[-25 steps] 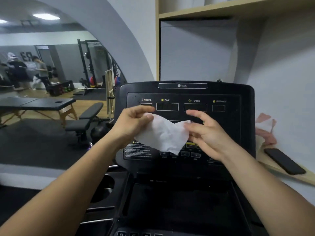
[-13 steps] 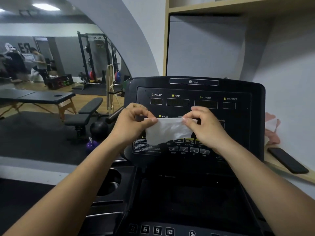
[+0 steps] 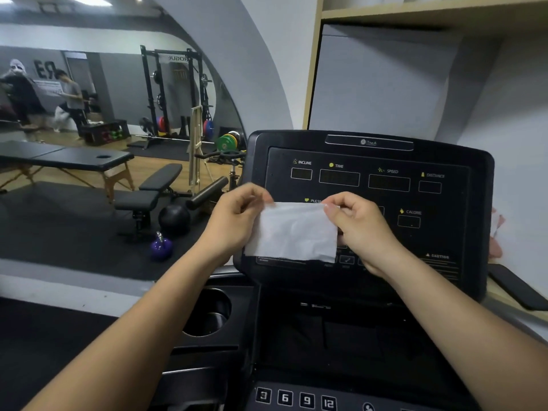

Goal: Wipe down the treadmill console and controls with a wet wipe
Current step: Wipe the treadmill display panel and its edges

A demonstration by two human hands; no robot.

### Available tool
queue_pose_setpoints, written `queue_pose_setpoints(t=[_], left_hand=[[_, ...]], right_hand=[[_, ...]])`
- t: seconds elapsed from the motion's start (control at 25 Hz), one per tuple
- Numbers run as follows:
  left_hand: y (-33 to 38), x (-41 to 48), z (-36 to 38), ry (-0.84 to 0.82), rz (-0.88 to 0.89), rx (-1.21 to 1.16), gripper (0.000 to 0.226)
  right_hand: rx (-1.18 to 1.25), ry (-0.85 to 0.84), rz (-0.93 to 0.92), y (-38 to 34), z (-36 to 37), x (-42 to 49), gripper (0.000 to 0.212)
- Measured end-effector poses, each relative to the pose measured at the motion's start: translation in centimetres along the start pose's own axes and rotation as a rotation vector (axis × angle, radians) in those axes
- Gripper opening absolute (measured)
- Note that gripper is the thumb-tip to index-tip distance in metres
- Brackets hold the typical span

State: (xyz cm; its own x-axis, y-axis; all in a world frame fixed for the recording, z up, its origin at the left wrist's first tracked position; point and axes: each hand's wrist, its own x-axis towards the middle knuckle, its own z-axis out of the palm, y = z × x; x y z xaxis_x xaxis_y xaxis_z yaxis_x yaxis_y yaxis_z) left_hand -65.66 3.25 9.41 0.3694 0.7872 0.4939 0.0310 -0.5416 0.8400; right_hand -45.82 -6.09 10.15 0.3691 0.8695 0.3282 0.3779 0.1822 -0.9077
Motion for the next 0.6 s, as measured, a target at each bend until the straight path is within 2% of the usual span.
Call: queue_pose_setpoints(t=[0.08, 0.2, 0.36, 0.48, 0.56, 0.6], left_hand=[[-0.4, -0.3, -0.5, -0.042, -0.043, -0.022, 0.034], [-1.2, -0.6, -0.8, -0.079, -0.122, -0.168, 0.016], [-2.7, -0.8, -1.1, -0.123, -0.142, -0.205, 0.027], [-3.7, -0.9, -0.9, -0.178, -0.146, -0.165, 0.033], [-4.2, -0.9, -0.6, -0.226, -0.153, -0.179, 0.039], [-4.3, -0.9, -0.3, -0.243, -0.165, -0.185, 0.041]], right_hand=[[-0.01, 0.048, 0.002, 0.6, 1.3, 0.3, 0.019], [-0.071, 0.138, -0.026, 1.4, 3.1, 0.4, 0.018], [-0.144, 0.198, -0.041, 2.6, 3.6, 0.0, 0.018], [-0.16, 0.188, 0.005, 2.9, 3.1, -0.9, 0.013], [-0.144, 0.13, 0.008, 2.6, 2.6, -1.3, 0.005], [-0.166, 0.087, -0.021, 2.3, 2.4, -1.3, 0.007]])
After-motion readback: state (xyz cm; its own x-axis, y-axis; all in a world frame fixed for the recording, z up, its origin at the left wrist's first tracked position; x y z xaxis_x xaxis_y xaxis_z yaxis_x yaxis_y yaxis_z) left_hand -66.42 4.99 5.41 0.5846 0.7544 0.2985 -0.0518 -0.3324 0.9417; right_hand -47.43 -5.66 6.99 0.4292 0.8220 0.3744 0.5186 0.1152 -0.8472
